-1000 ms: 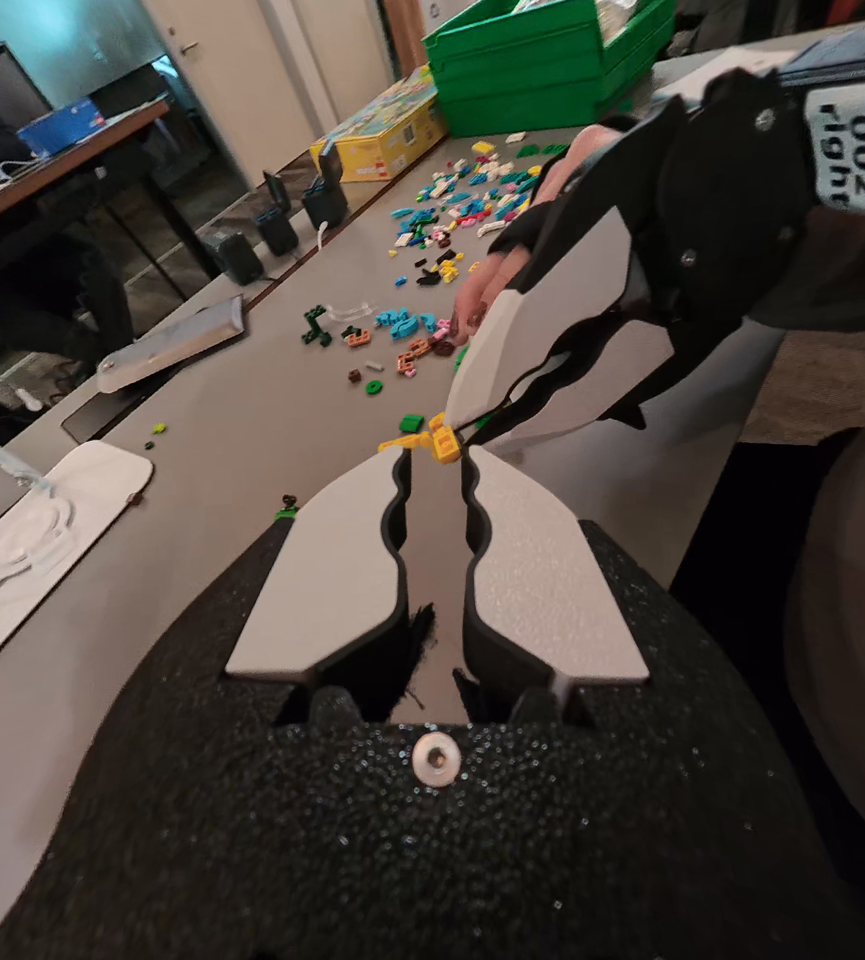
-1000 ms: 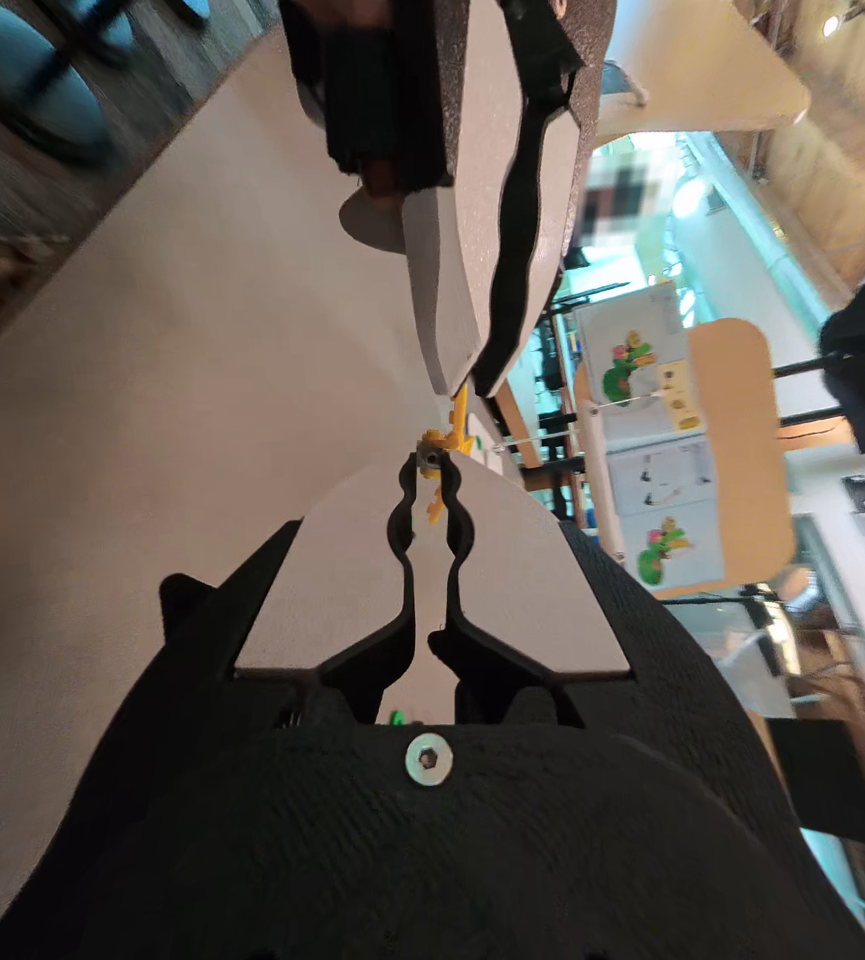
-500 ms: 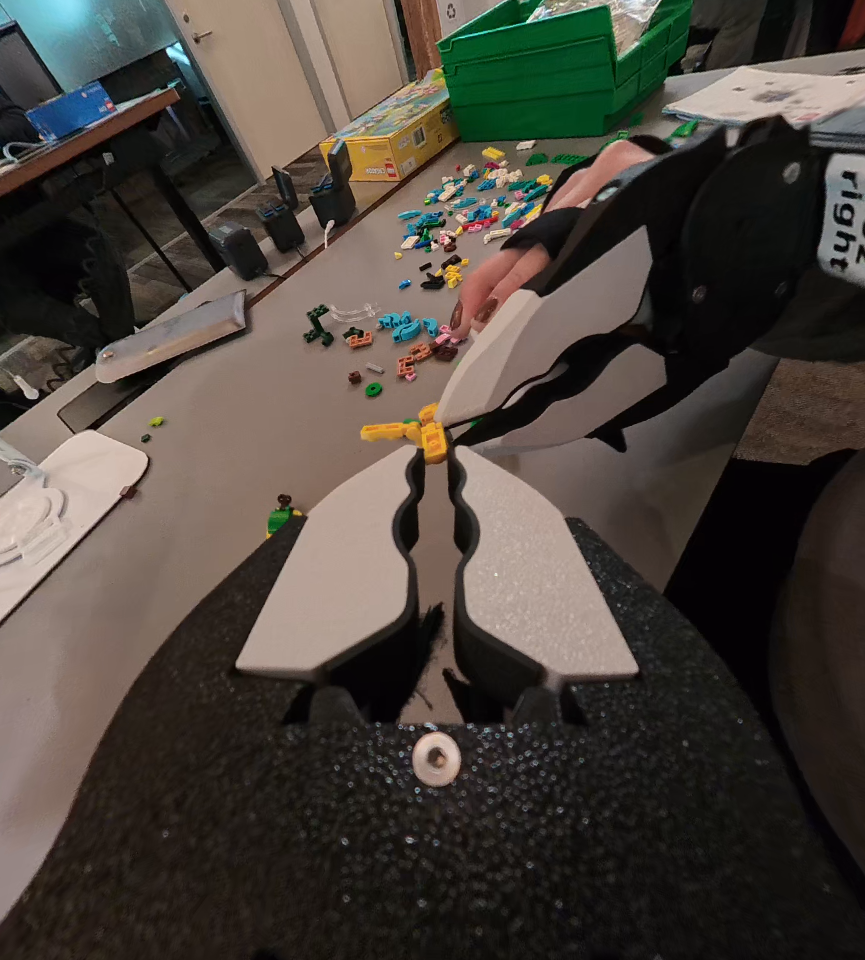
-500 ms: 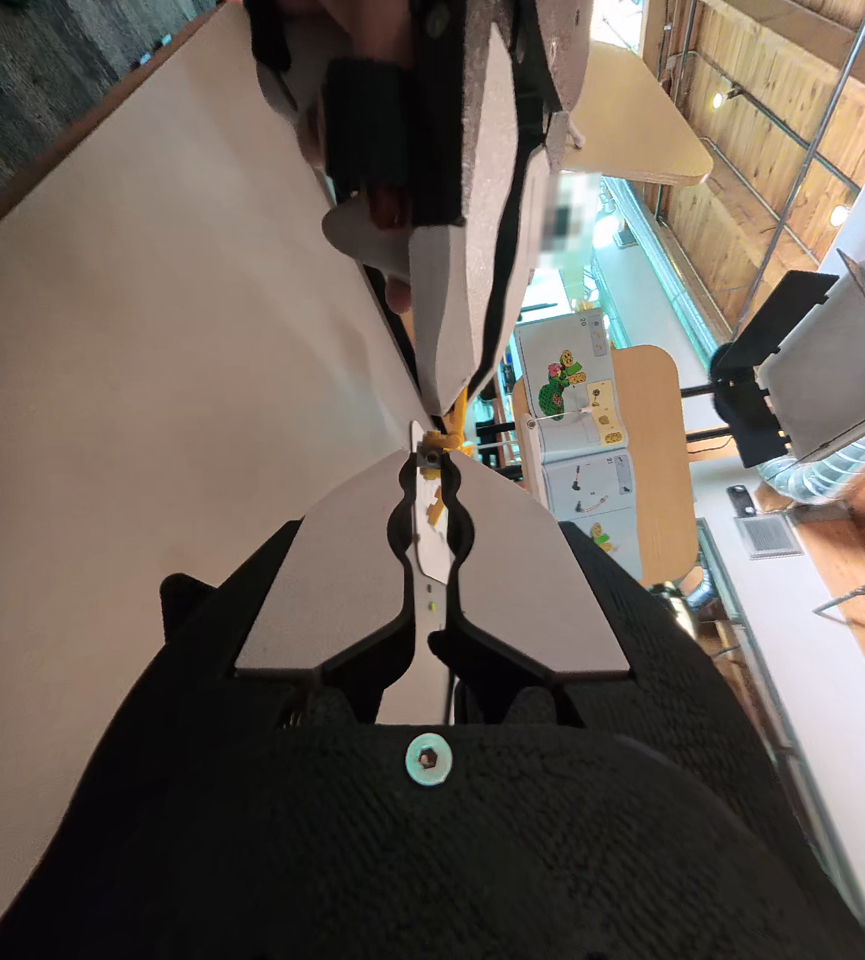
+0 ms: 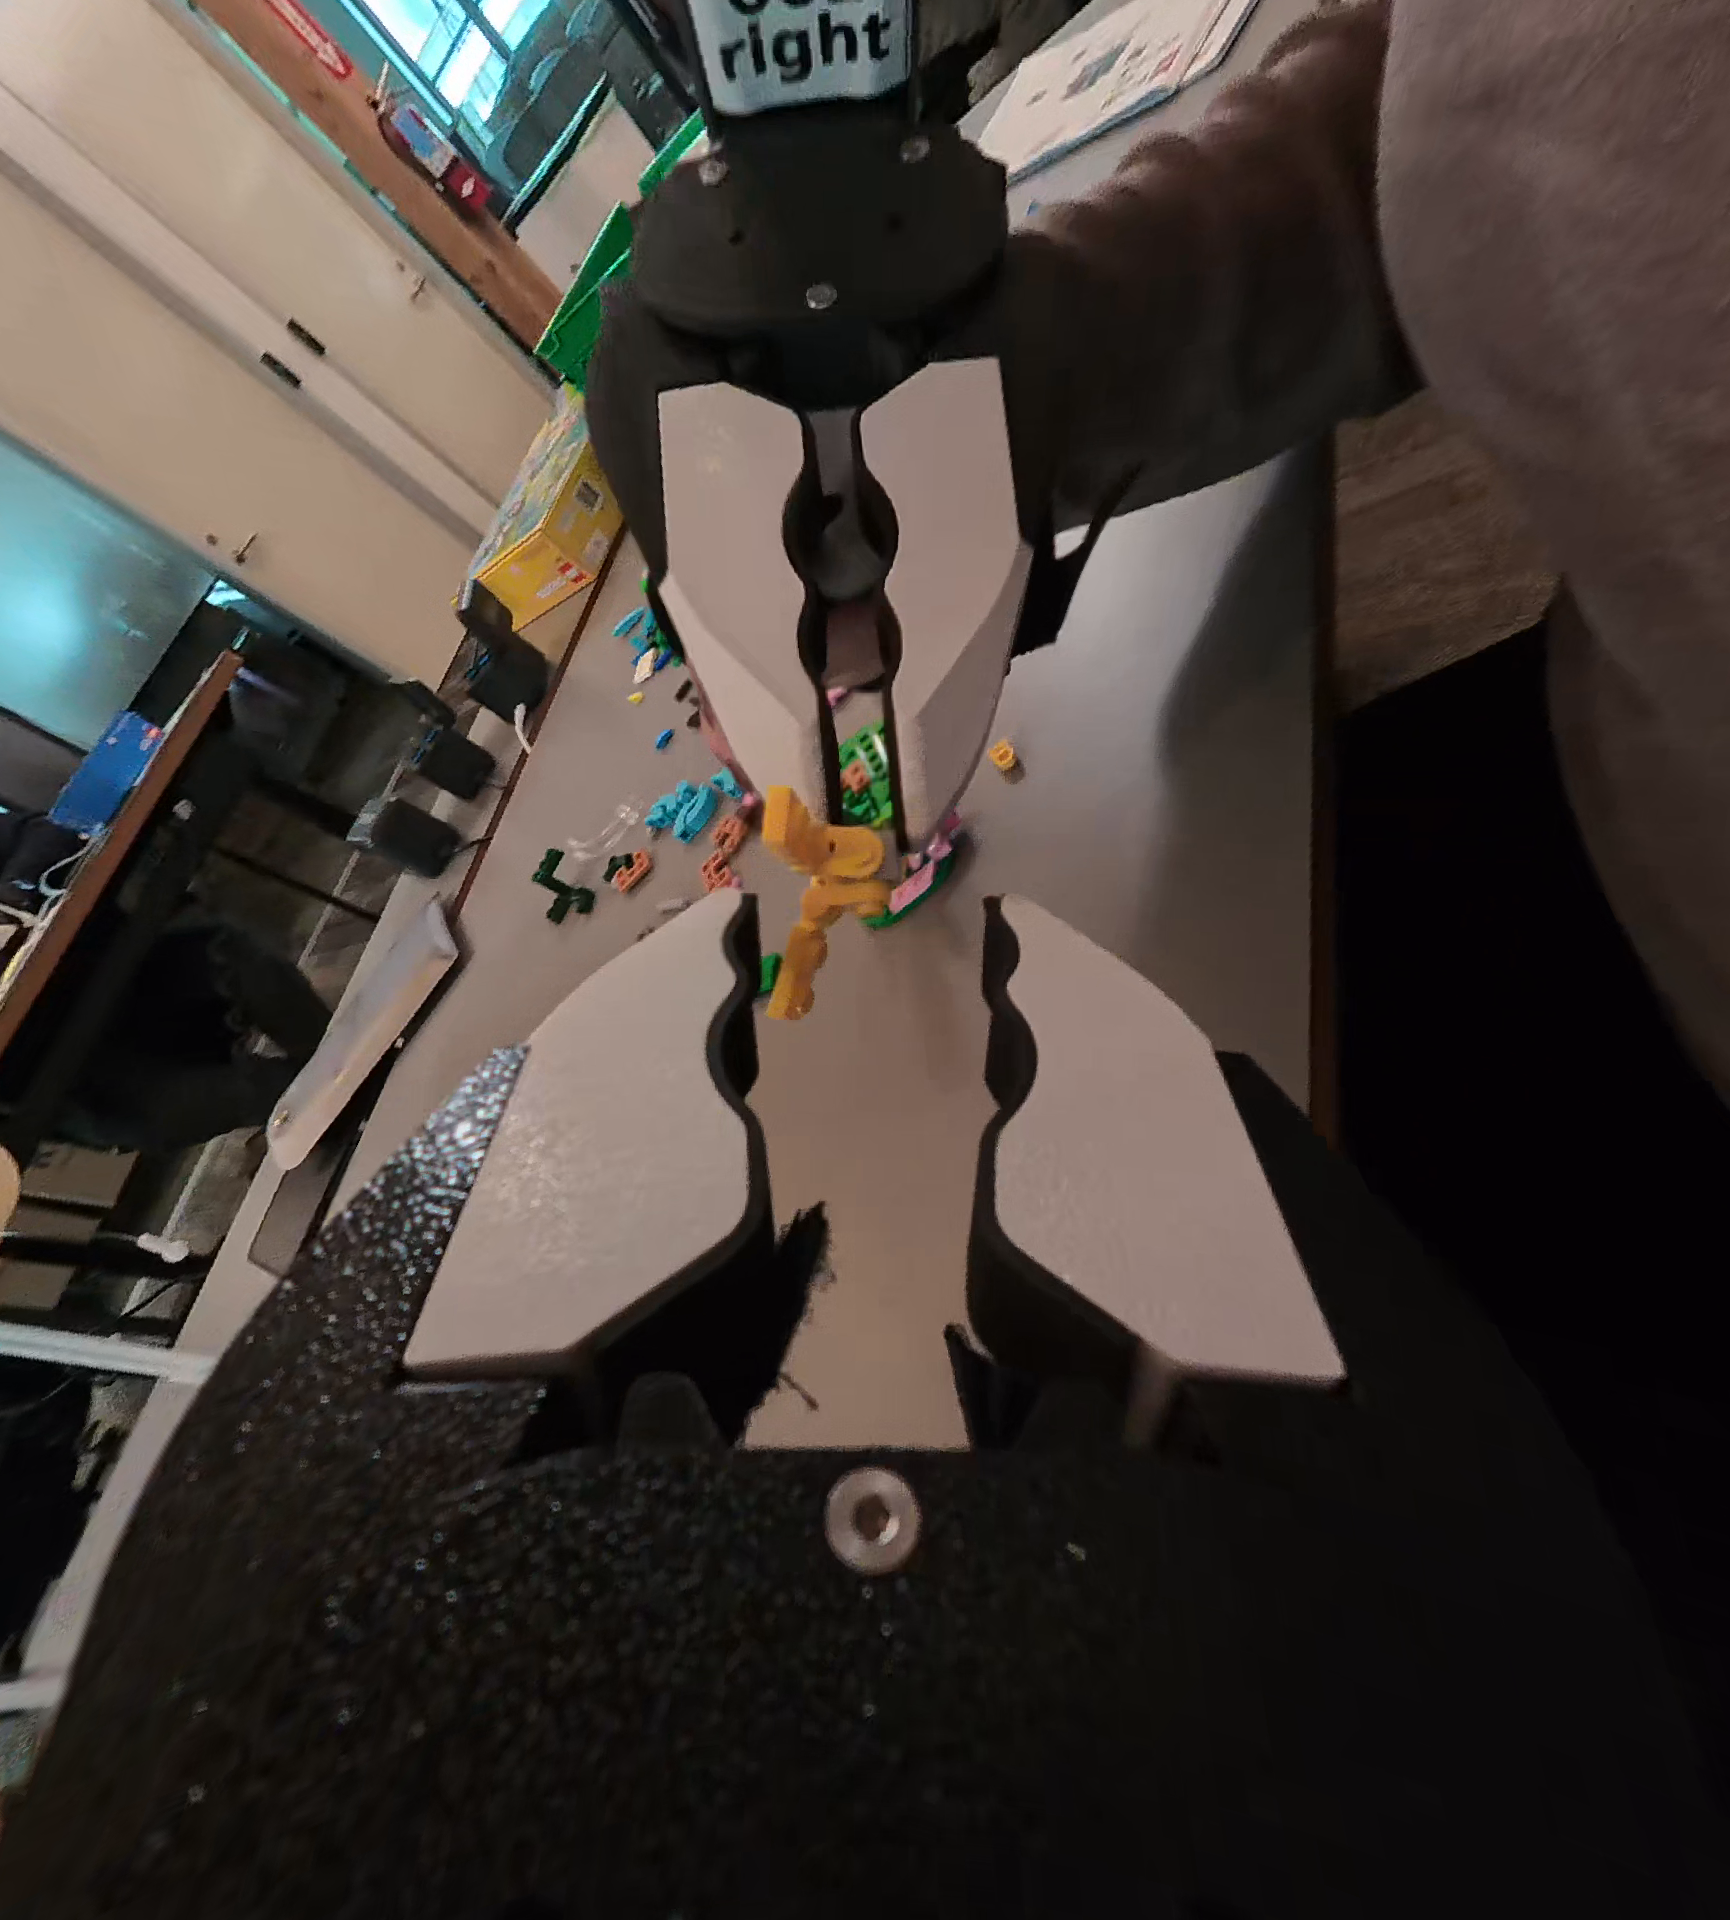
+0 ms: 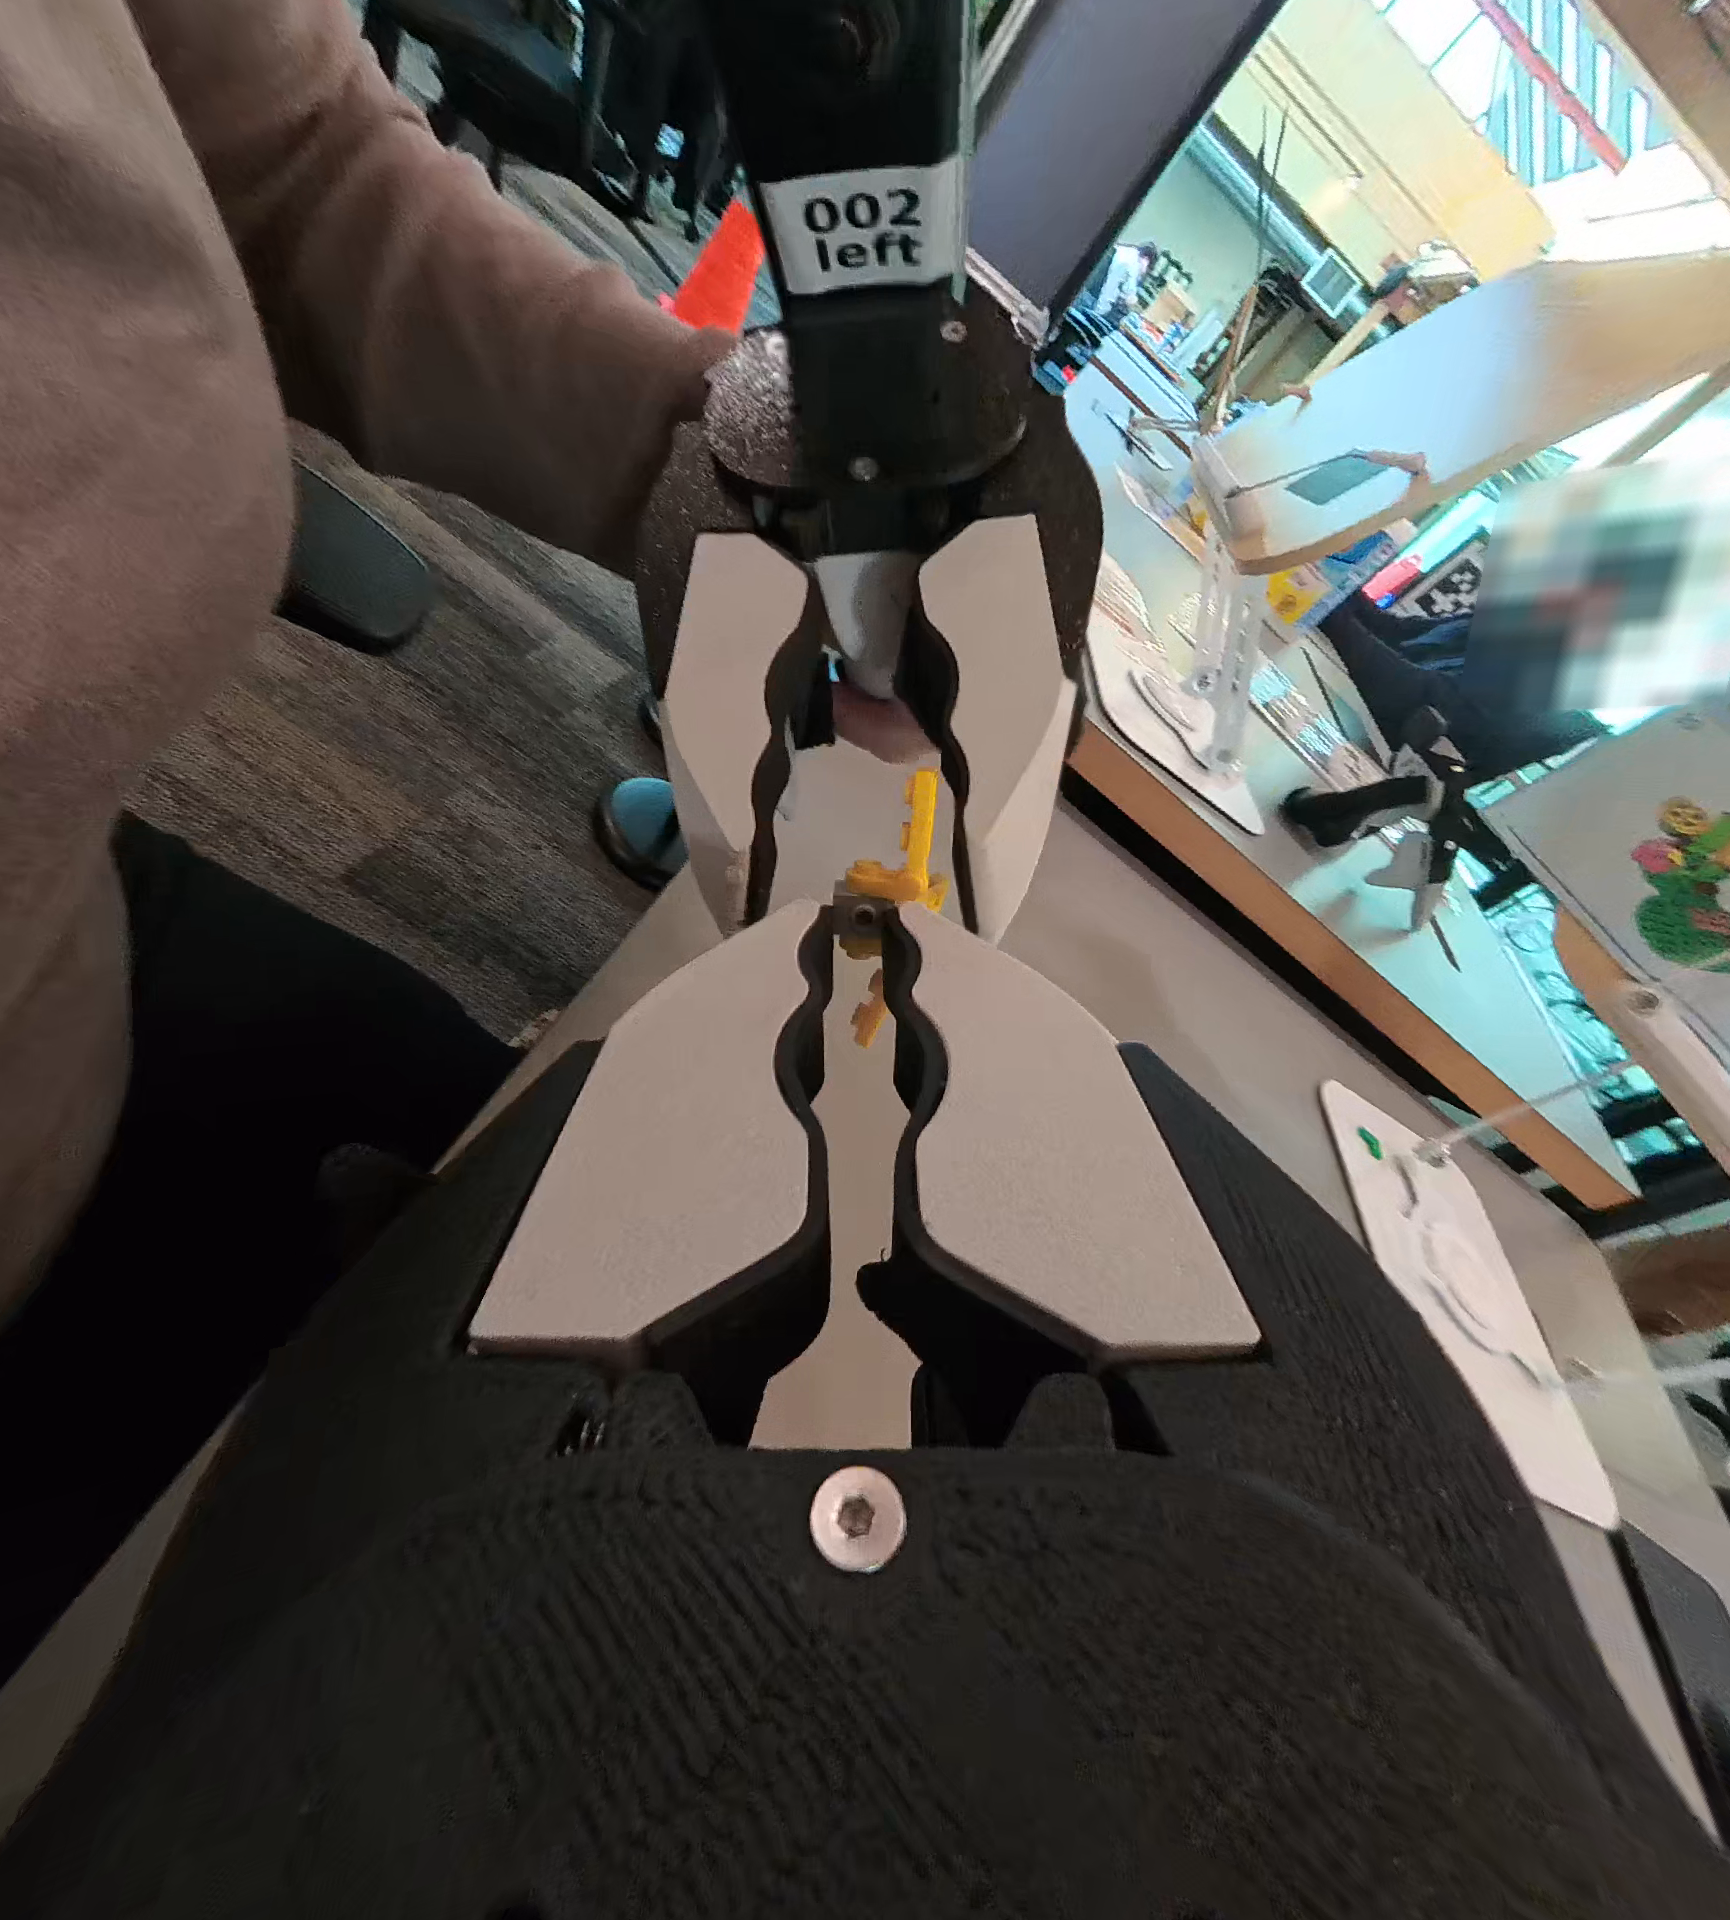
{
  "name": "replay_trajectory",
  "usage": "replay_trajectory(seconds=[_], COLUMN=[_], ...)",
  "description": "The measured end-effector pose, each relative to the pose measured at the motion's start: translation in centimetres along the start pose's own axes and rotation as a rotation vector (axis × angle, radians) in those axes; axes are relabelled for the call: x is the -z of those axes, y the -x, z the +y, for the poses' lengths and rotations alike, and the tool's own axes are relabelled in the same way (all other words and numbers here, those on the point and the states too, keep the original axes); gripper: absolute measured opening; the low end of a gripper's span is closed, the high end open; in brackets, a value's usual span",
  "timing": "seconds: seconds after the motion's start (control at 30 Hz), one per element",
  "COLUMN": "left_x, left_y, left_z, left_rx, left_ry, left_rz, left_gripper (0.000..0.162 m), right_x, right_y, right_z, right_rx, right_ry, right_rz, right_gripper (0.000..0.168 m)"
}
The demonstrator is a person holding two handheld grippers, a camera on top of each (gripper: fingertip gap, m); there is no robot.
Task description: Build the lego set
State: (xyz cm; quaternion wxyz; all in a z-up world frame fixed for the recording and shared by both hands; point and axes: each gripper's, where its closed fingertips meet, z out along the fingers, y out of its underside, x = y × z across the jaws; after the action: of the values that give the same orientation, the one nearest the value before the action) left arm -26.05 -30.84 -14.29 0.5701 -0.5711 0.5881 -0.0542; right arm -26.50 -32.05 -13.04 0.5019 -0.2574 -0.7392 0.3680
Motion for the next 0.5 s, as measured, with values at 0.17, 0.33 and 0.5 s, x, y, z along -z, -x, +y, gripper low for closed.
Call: replay_trajectory(seconds=[0.17, 0.33, 0.5], left_x=[0.0, -0.1, -0.3], left_y=[-0.1, 0.1, 1.8], left_z=[-1.1, -0.5, 1.2], left_rx=[0.015, 0.023, 0.027], left_ry=[-0.064, -0.036, 0.006], left_rz=[0.01, -0.003, -0.139], left_gripper=[0.019, 0.017, 0.017], right_x=[0.0, -0.1, 0.9], right_y=[0.6, 0.4, -1.2], right_z=[-0.3, 0.1, 0.1], right_rx=[-0.027, -0.042, -0.071], right_ry=[-0.024, -0.002, 0.029], right_rz=[-0.032, -0.005, 0.091], right_gripper=[0.007, 0.007, 0.026])
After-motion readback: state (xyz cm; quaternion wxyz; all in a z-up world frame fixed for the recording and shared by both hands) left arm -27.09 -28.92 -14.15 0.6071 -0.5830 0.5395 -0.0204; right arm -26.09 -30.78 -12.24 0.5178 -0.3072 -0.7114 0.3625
